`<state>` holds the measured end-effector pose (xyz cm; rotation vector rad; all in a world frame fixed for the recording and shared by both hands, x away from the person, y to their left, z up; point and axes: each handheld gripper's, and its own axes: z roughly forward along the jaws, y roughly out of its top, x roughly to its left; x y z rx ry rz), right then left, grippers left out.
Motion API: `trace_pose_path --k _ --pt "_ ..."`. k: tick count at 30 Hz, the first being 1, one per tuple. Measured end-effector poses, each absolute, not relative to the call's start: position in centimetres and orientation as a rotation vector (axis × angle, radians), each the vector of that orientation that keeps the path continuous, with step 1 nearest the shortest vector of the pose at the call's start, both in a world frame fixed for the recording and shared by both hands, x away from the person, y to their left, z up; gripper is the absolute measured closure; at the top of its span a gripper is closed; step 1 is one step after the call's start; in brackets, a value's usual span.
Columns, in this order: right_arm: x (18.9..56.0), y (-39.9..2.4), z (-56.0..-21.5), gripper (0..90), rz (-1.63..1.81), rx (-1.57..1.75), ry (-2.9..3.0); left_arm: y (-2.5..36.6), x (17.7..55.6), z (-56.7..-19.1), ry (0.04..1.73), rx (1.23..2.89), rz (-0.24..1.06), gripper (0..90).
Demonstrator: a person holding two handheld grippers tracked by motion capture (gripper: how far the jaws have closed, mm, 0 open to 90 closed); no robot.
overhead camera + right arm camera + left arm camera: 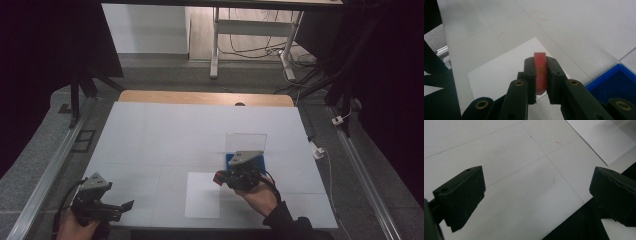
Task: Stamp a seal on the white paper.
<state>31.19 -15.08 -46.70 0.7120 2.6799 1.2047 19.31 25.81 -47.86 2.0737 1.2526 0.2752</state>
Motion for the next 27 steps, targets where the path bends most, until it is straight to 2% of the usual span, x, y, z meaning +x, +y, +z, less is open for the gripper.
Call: trace_pose_path --k 27 --pt "30.0 -10.8 -49.6 79.9 1.082 0.544 2.804 25.8 19.3 -47.9 1.254 2.075 0.275 1.0"
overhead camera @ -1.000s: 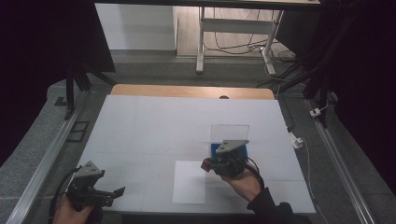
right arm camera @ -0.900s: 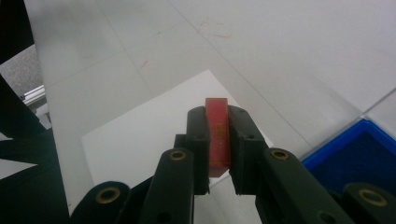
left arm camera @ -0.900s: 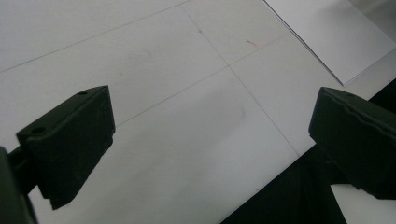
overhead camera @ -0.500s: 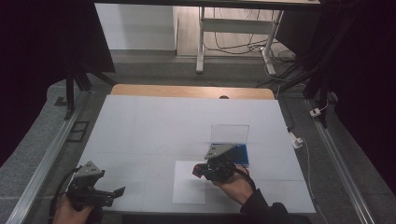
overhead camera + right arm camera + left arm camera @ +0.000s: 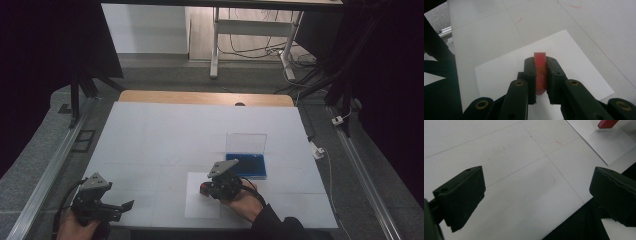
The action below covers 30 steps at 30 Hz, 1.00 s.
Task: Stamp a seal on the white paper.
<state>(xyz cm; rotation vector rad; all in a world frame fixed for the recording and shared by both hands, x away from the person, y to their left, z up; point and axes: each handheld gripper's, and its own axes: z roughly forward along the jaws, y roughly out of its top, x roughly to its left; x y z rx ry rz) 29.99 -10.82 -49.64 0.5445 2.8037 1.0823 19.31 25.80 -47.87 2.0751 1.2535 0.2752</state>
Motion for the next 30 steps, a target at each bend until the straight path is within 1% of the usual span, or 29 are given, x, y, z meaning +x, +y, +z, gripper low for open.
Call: trace_pose_path --k 16,30 --pt "30.0 -10.5 -50.4 80.5 1.047 0.541 2.817 25.7 19.3 -47.9 1.25 2.081 0.279 1.0" --pt "28.8 -9.6 -50.2 80.7 0.938 0.464 2.776 25.6 19.3 -47.9 1.252 2.084 0.279 1.0"
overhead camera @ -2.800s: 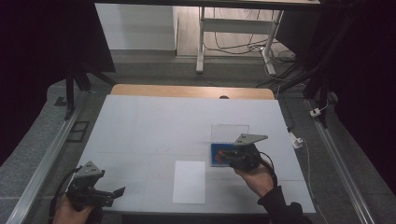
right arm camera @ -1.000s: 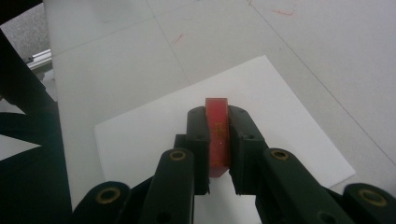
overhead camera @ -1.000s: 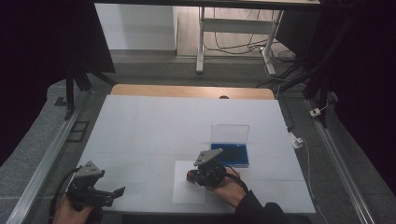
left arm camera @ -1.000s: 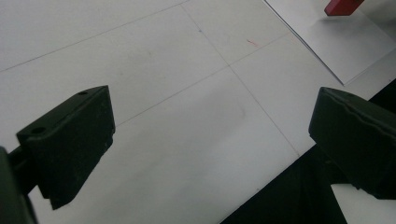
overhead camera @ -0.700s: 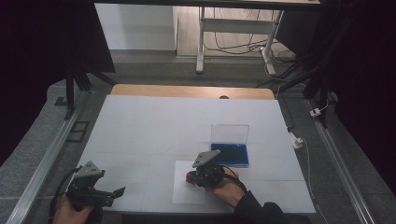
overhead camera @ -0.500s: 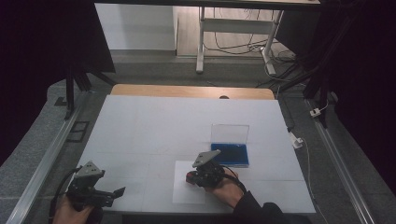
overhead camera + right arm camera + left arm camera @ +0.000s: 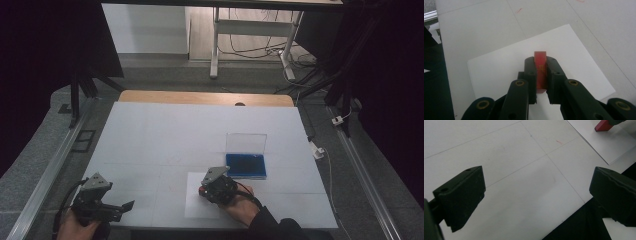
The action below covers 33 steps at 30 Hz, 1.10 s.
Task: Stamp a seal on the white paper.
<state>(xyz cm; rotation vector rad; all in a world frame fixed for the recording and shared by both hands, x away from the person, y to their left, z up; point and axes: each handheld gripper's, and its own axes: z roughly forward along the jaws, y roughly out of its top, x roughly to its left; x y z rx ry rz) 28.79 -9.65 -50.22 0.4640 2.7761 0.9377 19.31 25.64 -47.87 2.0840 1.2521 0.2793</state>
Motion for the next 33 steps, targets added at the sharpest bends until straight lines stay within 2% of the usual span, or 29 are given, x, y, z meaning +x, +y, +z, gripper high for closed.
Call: trace_pose_path --k 11,24,33 --pt "30.1 -10.5 -50.5 80.8 1.054 0.579 2.83 25.6 19.3 -47.9 1.252 2.087 0.282 1.0" --pt "28.6 -9.7 -50.3 80.7 0.941 0.445 2.76 25.6 19.3 -47.9 1.251 2.089 0.282 1.0" --pt "29.7 -10.4 -50.5 80.3 1.04 0.5 2.811 25.6 19.3 -47.9 1.248 2.09 0.284 1.0"
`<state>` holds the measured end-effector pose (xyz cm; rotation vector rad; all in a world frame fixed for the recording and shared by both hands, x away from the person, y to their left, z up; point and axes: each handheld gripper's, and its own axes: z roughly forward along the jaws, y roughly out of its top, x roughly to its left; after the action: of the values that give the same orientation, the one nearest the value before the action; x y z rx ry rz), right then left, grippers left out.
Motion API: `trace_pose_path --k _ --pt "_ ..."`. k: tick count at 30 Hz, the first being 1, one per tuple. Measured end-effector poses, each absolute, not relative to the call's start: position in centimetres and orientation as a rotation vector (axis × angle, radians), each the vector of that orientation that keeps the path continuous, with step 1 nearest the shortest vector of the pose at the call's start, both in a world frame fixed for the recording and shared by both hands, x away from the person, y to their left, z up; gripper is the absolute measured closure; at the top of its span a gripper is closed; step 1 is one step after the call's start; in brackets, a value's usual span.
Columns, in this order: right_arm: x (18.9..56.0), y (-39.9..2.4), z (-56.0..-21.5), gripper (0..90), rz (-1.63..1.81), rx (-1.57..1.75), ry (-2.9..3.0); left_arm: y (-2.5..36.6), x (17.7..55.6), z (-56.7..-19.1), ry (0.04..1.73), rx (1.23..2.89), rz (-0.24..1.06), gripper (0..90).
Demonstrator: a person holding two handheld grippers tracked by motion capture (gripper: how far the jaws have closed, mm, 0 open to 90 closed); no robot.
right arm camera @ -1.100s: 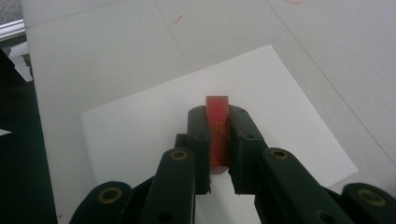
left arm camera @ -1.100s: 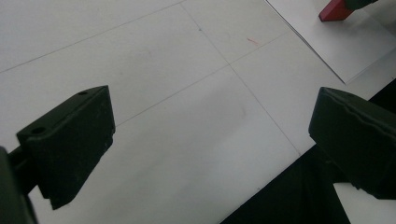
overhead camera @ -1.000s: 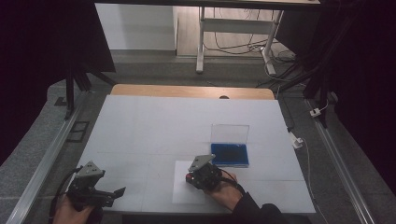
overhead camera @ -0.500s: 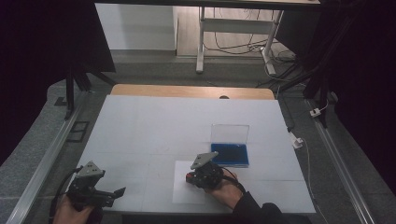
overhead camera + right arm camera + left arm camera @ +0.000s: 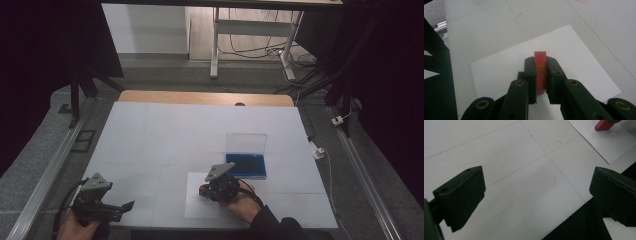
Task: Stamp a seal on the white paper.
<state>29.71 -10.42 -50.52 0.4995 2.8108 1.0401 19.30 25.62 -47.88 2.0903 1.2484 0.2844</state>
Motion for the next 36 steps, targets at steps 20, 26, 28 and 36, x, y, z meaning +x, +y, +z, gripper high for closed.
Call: trace_pose_path --k 20,26,28,36 --pt "29.8 -11.0 -49.4 77.7 1.141 0.529 2.793 25.6 19.3 -47.9 1.25 2.087 0.282 1.0" --pt "29.7 -11.3 -48.8 79.6 1.16 0.525 2.794 25.7 19.3 -47.9 1.25 2.084 0.278 1.0" --pt "29.7 -11.4 -48.6 81.3 1.168 0.523 2.793 25.7 19.3 -47.9 1.249 2.084 0.278 1.0" --pt "29.9 -12.2 -47.8 89.4 1.208 0.55 2.767 25.7 19.3 -47.9 1.248 2.083 0.277 1.0"
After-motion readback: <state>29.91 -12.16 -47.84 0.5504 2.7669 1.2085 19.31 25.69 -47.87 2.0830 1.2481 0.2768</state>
